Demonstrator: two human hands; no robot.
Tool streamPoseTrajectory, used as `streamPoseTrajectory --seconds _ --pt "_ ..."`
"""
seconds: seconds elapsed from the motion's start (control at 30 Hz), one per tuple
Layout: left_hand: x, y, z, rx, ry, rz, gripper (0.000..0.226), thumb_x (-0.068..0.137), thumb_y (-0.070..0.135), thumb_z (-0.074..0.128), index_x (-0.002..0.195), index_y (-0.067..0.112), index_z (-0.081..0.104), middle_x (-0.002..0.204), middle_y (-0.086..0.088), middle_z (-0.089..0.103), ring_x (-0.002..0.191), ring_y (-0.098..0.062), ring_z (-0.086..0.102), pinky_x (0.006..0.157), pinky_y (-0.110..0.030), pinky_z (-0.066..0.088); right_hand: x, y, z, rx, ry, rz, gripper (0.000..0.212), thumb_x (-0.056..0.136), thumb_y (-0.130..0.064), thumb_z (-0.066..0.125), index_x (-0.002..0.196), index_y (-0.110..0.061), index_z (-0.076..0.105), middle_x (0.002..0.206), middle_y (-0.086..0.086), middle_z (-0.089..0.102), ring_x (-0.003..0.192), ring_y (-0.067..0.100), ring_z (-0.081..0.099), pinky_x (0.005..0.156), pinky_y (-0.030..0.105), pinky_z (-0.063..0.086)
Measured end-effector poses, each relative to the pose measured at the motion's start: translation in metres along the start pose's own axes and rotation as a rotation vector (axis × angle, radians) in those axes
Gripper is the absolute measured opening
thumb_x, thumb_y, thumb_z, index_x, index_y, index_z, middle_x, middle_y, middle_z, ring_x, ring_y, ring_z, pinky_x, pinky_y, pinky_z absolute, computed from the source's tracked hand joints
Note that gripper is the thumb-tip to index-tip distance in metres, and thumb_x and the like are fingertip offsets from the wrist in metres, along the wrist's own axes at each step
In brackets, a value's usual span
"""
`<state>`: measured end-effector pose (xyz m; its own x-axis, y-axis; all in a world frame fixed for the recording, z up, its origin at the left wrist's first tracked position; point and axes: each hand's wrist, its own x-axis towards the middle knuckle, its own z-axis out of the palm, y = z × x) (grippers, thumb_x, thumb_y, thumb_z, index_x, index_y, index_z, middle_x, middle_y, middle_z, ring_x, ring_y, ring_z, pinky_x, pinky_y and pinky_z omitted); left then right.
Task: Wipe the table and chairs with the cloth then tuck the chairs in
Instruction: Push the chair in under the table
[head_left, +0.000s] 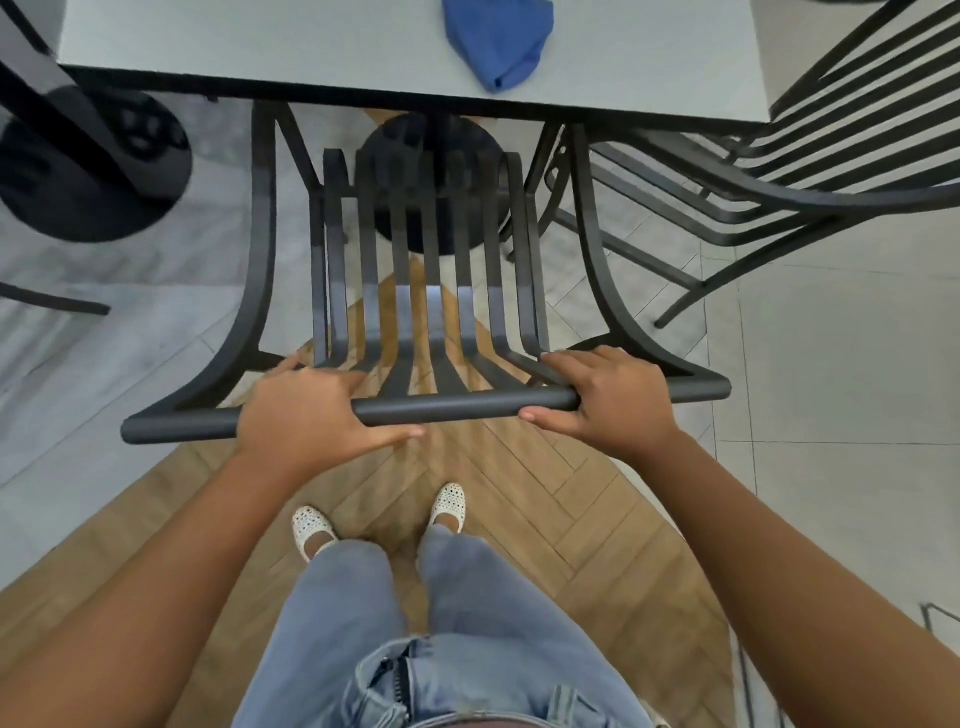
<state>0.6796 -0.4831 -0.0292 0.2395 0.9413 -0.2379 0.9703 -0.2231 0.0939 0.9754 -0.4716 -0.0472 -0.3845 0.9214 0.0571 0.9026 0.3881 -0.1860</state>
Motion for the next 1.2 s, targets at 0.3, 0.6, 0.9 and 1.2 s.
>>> streamPoseTrajectory --seconds 0.3,0.6,0.9,1.2 --pt "0.039 -0.014 -0.02 0.007 -0.04 0.009 0.095 0.058 0.094 0.014 0.089 0.027 0.074 0.044 0.008 0.049 0.049 -0.014 0.054 0.056 -0.025 0.043 0.036 0.007 0.004 -0.013 0.003 0.016 0.079 0.075 -0.086 0.024 0.095 -0.025 0.069 0.071 -0.009 0.067 0.066 0.014 0.061 0.048 0.022 0.041" --pt "0.085 -0.025 -0.034 0.095 -0.036 -0.007 0.099 0.044 0.099 0.005 0.073 0.028 0.067 0.043 0.01 0.045 0.042 -0.003 0.041 0.042 -0.017 0.021 0.078 0.019 0.003 -0.075 0.012 0.083 0.073 0.079 -0.082 0.022 0.086 -0.027 0.069 0.062 -0.008 0.062 0.06 0.011 0.058 0.044 0.022 0.037" --pt "0.086 -0.028 -0.029 0.032 -0.003 0.0 0.086 0.048 0.097 0.014 0.066 0.027 0.06 0.047 0.012 0.046 0.044 -0.005 0.045 0.044 -0.017 0.025 0.078 0.016 0.013 -0.12 0.12 0.161 0.042 0.089 -0.03 0.035 0.054 -0.016 0.053 0.048 -0.007 0.037 0.043 0.013 0.035 0.043 0.021 0.018" --pt "0.085 -0.028 -0.033 -0.067 -0.036 -0.026 0.08 0.043 0.099 0.024 0.066 0.027 0.053 0.047 0.012 0.05 0.05 -0.001 0.045 0.048 -0.019 0.028 0.078 0.012 0.01 -0.142 0.224 0.189 0.034 0.082 -0.024 0.039 0.05 -0.016 0.046 0.046 -0.005 0.037 0.043 0.013 0.031 0.047 0.023 0.016"
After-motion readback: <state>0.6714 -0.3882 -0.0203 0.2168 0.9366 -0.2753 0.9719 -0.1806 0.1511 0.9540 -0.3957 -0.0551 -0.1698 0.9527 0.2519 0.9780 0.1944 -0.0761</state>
